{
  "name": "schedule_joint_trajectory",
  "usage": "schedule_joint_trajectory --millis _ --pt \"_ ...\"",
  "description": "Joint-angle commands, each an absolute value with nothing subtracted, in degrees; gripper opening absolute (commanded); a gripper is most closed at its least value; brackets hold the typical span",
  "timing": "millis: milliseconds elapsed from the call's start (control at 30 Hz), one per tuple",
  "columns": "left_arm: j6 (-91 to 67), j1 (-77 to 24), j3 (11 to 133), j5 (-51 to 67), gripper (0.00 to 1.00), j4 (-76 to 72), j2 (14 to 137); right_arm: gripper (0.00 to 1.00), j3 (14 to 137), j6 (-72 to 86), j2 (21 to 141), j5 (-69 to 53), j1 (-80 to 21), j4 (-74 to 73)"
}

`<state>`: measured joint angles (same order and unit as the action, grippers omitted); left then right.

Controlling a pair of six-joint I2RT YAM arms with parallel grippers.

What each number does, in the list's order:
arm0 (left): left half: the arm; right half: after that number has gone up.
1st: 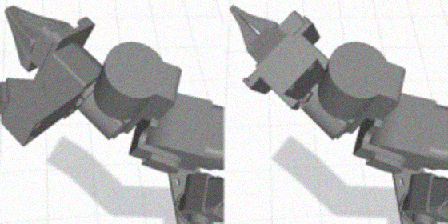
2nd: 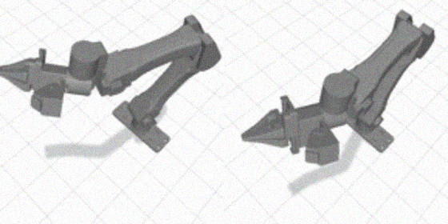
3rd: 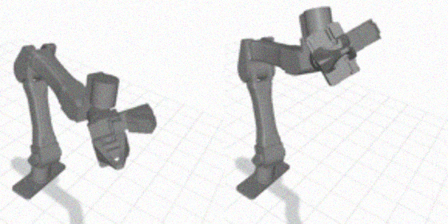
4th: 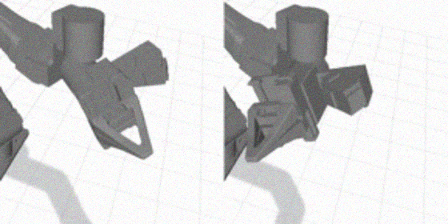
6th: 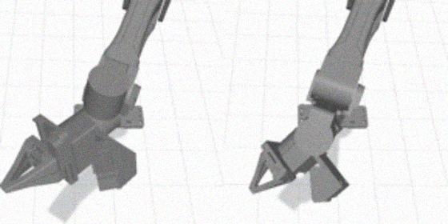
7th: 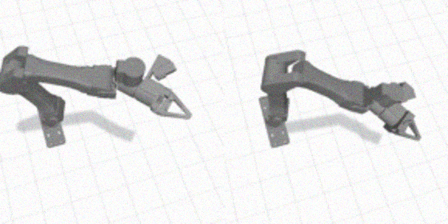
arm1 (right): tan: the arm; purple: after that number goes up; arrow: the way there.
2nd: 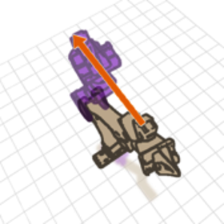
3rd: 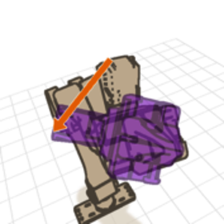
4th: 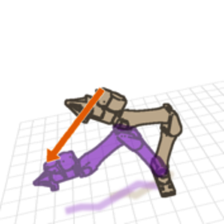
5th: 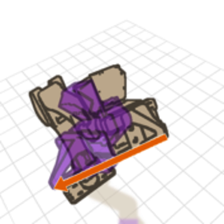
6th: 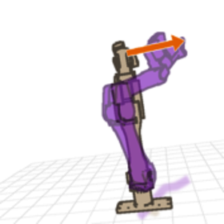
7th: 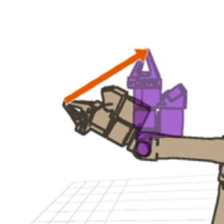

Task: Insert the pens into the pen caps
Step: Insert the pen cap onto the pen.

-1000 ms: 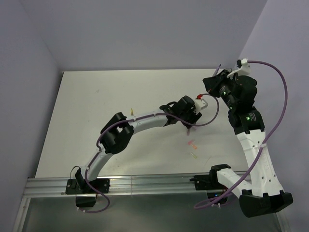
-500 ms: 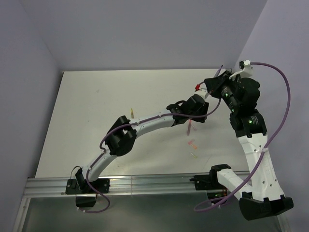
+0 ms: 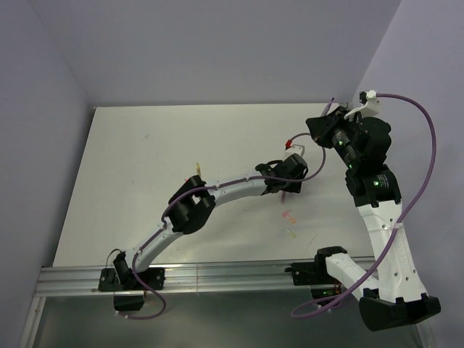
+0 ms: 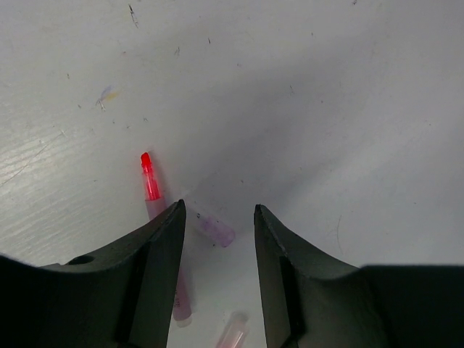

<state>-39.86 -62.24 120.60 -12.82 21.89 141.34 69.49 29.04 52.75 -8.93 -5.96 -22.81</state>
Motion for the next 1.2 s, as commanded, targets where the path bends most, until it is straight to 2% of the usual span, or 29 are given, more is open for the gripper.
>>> schedule_joint_trajectory --millis 0,900,1167 --pt "-40.96 -63.02 122.61 -14.94 0.48 22.32 141.59 0.0 70.58 29.0 52.29 -9.41 -5.45 -21.27" --pt "-40.69 -63.37 124.45 -14.76 0.47 25.22 144.4 0.0 68.03 28.74 50.63 -9.49 -4.75 -20.83" --pt "-40.52 -63.37 125.33 -15.12 0.42 26.54 145.46 0.0 67.41 28.74 50.36 -9.58 -4.57 -20.65"
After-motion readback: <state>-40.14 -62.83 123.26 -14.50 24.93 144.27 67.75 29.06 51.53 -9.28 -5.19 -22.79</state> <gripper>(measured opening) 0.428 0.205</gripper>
